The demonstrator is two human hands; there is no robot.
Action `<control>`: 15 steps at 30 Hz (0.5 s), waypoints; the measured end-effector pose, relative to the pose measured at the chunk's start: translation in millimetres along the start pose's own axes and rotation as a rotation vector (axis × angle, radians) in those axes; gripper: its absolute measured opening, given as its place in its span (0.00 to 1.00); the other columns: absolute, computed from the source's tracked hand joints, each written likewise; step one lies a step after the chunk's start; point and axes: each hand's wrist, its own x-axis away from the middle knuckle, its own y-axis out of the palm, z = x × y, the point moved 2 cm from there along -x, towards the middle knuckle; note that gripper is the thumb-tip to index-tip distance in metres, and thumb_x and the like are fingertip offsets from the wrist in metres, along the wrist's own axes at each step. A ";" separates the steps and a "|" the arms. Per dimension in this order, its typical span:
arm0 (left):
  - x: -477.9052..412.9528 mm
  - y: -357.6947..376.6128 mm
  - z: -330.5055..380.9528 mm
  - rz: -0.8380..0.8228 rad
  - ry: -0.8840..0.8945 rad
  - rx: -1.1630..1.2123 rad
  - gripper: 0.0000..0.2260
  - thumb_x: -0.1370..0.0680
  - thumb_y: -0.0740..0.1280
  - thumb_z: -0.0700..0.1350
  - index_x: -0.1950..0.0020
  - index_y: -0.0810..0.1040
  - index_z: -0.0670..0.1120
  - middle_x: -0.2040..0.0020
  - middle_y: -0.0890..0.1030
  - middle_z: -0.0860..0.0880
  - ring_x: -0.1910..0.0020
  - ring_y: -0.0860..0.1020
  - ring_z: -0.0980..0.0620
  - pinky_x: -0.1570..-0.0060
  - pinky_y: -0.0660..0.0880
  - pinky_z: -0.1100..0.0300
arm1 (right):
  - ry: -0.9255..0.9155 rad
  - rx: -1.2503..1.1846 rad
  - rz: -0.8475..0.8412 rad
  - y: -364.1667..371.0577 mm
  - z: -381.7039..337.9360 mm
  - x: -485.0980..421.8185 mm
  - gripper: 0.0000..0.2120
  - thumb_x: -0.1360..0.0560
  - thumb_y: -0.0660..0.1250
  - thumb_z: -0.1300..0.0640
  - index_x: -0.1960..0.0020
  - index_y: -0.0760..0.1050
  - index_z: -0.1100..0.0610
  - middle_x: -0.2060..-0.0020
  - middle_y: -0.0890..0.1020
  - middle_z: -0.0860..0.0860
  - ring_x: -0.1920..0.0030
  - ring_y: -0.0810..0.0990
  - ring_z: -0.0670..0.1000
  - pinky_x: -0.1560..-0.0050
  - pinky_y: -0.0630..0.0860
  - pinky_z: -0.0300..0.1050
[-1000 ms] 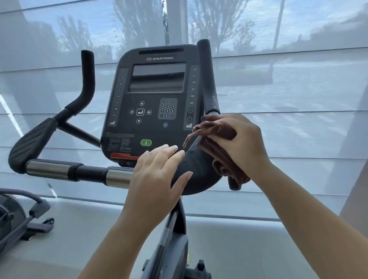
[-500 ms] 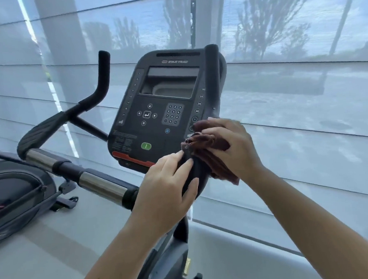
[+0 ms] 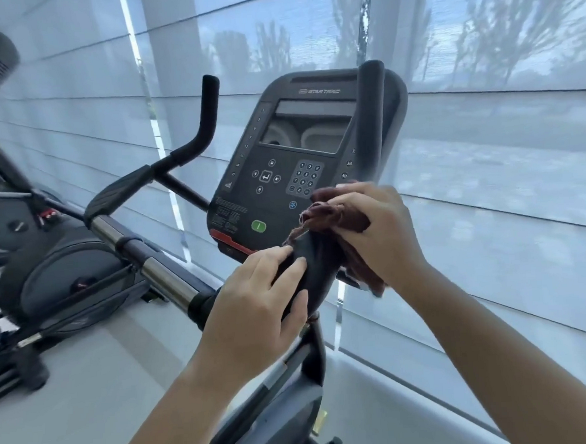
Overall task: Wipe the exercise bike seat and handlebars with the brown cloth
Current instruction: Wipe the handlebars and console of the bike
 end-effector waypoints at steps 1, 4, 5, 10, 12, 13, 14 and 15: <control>0.5 -0.2 -0.2 -0.002 0.009 -0.001 0.16 0.24 0.59 0.44 0.44 0.79 0.36 0.46 0.79 0.38 0.47 0.77 0.41 0.47 0.75 0.49 | 0.045 -0.015 -0.022 2.3 2.8 -8.9 0.05 0.31 0.72 0.58 0.55 0.82 0.55 0.49 0.82 0.47 0.42 0.74 0.53 0.40 0.69 0.46; 0.8 -1.4 -0.9 -0.004 0.038 0.008 0.16 0.24 0.59 0.45 0.43 0.78 0.37 0.46 0.79 0.38 0.46 0.77 0.40 0.46 0.75 0.47 | 0.158 -0.039 -0.074 8.5 5.5 -26.8 0.07 0.31 0.73 0.58 0.54 0.82 0.56 0.48 0.80 0.51 0.42 0.74 0.53 0.42 0.72 0.51; 1.1 -1.4 -0.8 0.004 0.047 0.007 0.16 0.24 0.59 0.45 0.43 0.78 0.37 0.46 0.79 0.38 0.46 0.77 0.40 0.46 0.75 0.47 | 0.141 -0.017 -0.046 8.5 3.9 -25.6 0.07 0.32 0.74 0.58 0.55 0.82 0.57 0.48 0.81 0.50 0.43 0.74 0.48 0.42 0.72 0.46; 4.0 0.5 1.5 0.059 0.097 0.005 0.14 0.24 0.61 0.43 0.45 0.79 0.36 0.48 0.80 0.38 0.49 0.78 0.40 0.52 0.76 0.47 | 0.167 -0.105 0.165 0.8 -10.3 21.8 0.06 0.32 0.73 0.60 0.55 0.82 0.54 0.51 0.83 0.47 0.46 0.78 0.45 0.43 0.71 0.35; 4.9 1.1 3.1 0.081 0.105 -0.006 0.14 0.24 0.61 0.42 0.46 0.79 0.36 0.49 0.80 0.38 0.50 0.79 0.40 0.53 0.77 0.47 | 0.210 -0.181 0.194 0.3 -13.1 39.1 0.08 0.32 0.73 0.60 0.54 0.82 0.51 0.50 0.82 0.45 0.46 0.78 0.42 0.44 0.70 0.33; 5.1 0.7 4.7 0.087 0.103 -0.011 0.13 0.24 0.61 0.42 0.46 0.80 0.36 0.50 0.80 0.38 0.51 0.79 0.40 0.53 0.77 0.47 | 0.218 -0.195 0.186 -1.0 -13.9 42.8 0.09 0.32 0.73 0.61 0.54 0.81 0.50 0.49 0.82 0.45 0.46 0.77 0.41 0.44 0.70 0.32; 5.1 -0.3 6.8 0.093 0.099 -0.017 0.13 0.24 0.61 0.42 0.46 0.80 0.36 0.50 0.81 0.39 0.51 0.79 0.40 0.54 0.77 0.48 | 0.216 -0.189 0.164 -3.3 -14.2 43.6 0.10 0.32 0.73 0.61 0.53 0.82 0.50 0.49 0.81 0.46 0.46 0.77 0.41 0.43 0.71 0.34; 4.9 -1.4 9.1 0.098 0.095 -0.025 0.13 0.24 0.61 0.41 0.47 0.80 0.37 0.51 0.81 0.39 0.52 0.79 0.41 0.54 0.77 0.48 | 0.208 -0.178 0.139 -6.2 -13.8 42.2 0.10 0.33 0.73 0.62 0.53 0.82 0.51 0.49 0.81 0.46 0.46 0.77 0.42 0.42 0.71 0.36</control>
